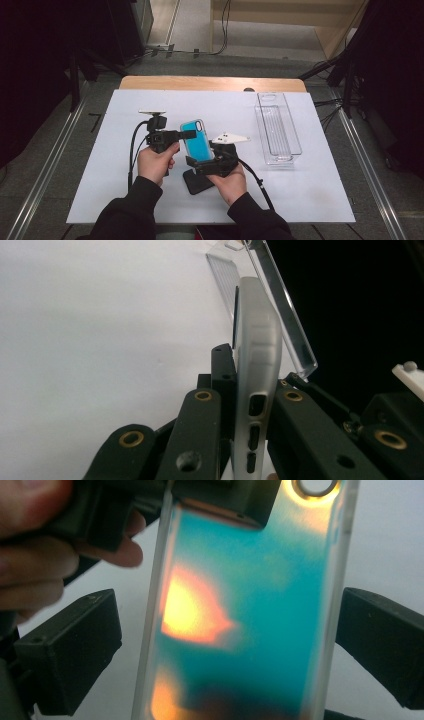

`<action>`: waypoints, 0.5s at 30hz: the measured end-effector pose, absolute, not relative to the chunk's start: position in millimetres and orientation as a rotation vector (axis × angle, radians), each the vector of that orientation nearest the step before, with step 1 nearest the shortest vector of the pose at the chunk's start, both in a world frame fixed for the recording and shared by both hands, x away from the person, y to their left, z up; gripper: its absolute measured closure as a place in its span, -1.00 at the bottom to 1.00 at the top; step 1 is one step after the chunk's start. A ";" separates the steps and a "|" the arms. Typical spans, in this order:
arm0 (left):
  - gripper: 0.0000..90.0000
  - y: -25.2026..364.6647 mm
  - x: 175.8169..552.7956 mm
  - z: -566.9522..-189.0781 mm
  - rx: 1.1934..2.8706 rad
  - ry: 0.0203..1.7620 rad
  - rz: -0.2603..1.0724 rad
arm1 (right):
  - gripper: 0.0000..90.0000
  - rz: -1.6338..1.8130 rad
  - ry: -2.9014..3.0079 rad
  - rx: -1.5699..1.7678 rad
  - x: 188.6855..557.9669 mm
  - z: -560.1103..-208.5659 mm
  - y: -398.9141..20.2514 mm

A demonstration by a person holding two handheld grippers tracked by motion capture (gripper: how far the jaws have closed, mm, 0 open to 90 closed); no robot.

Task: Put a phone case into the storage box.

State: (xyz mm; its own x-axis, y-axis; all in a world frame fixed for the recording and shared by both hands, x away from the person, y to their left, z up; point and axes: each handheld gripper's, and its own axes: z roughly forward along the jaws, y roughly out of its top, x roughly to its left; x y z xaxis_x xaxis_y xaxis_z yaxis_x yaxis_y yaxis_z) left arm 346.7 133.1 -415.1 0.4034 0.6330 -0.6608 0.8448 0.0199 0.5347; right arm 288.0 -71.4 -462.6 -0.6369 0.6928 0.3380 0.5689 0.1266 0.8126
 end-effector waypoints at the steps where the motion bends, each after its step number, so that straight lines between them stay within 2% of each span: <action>1: 0.92 132.1 345.9 -413.4 1.702 1.298 -0.257 | -1.00 1.516 2.282 1.262 288.1 -461.4 -71.1; 7: 0.91 129.2 340.2 -405.3 1.738 1.249 -0.163 | -1.00 1.447 2.334 1.236 287.6 -452.4 -82.4; 9: 0.91 125.7 336.3 -401.9 1.780 1.202 -0.092 | -1.00 1.441 2.381 1.229 286.6 -449.3 -92.1; 15: 0.91 123.0 331.9 -401.7 1.804 1.135 -0.021 | -1.00 1.446 2.417 1.202 285.8 -445.6 -109.4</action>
State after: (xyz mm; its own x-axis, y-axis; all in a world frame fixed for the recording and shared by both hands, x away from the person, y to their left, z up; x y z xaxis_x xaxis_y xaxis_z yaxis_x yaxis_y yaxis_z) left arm 331.9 123.0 -401.7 0.5655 0.6819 -0.4639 0.6987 -0.0973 0.7088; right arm 285.8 -109.4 -445.6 -0.6894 0.6558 0.3076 0.5811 0.2471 0.7754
